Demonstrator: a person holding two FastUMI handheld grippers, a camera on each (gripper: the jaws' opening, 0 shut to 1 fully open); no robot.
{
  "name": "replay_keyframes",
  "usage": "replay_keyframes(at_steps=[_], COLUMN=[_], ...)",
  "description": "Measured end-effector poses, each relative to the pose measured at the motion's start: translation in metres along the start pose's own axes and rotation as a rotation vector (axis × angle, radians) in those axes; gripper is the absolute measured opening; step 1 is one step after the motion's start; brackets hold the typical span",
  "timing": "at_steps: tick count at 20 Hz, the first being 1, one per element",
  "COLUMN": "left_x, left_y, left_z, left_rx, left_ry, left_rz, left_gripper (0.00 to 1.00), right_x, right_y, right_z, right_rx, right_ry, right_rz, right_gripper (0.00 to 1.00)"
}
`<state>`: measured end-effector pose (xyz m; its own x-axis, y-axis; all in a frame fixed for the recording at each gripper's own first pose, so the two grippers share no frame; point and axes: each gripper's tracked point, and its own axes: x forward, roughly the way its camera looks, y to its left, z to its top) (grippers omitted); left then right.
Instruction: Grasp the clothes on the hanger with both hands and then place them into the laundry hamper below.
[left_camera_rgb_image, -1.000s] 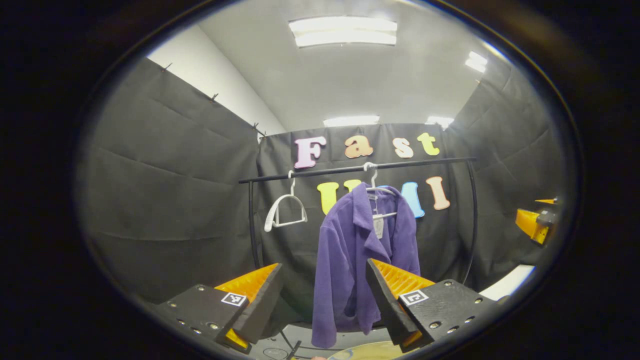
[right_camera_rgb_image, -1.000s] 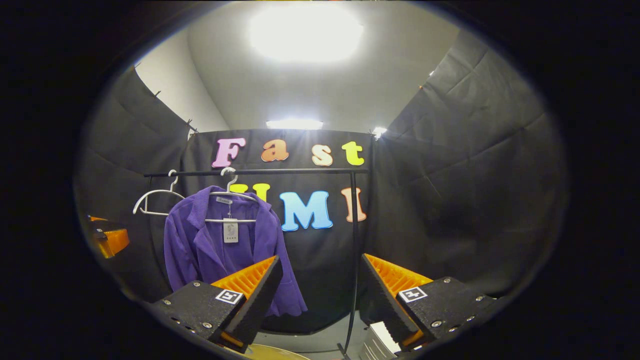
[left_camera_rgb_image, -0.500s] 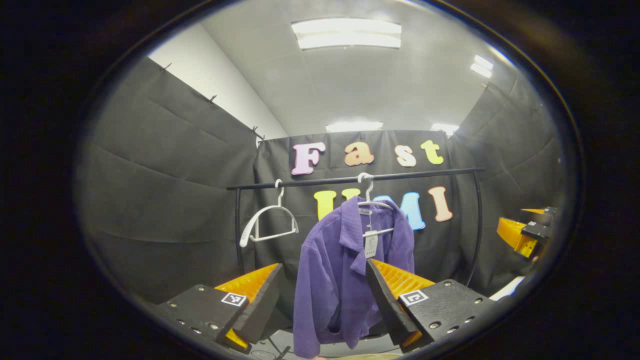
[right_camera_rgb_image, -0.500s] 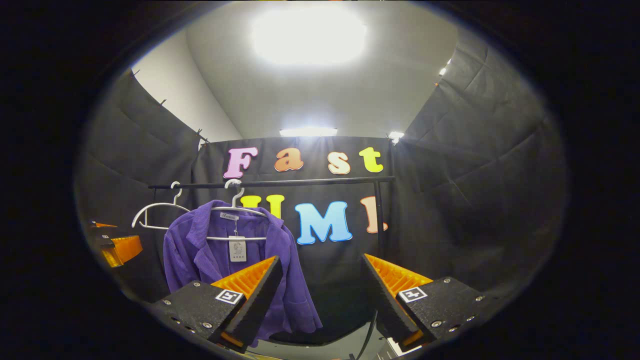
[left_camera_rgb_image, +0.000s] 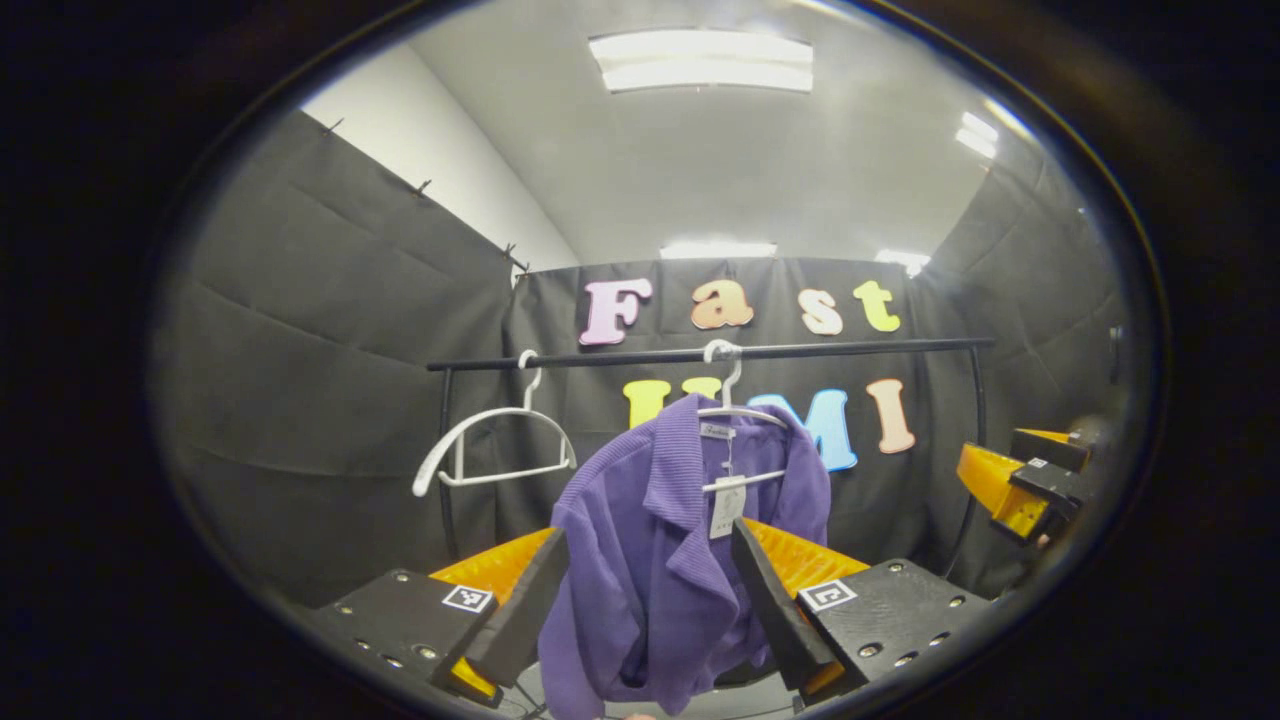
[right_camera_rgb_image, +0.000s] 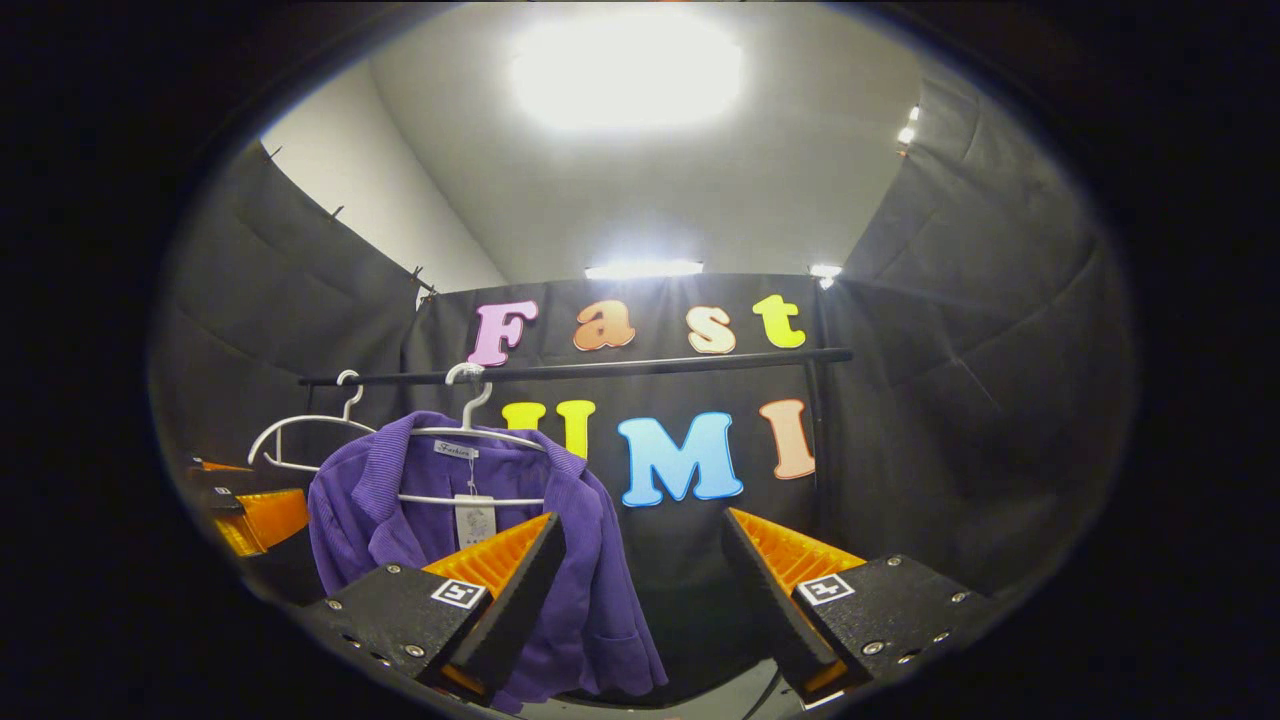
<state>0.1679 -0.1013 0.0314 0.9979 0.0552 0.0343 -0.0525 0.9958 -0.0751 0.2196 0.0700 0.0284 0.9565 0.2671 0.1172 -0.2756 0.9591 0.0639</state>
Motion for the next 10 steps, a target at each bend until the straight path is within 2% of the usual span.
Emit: replay_keyframes(at_steps=[10], left_x=[0.064], left_y=[-0.027], left_z=[-0.027], left_rx=[0.013], left_ry=[0.03], left_rz=[0.04], left_gripper=[0.99], right_x=[0.086], right_y=[0.017], right_z=[-0.023], right_rx=[0.091], right_ry=[0.011], right_rz=[0.108], right_gripper=[0.96])
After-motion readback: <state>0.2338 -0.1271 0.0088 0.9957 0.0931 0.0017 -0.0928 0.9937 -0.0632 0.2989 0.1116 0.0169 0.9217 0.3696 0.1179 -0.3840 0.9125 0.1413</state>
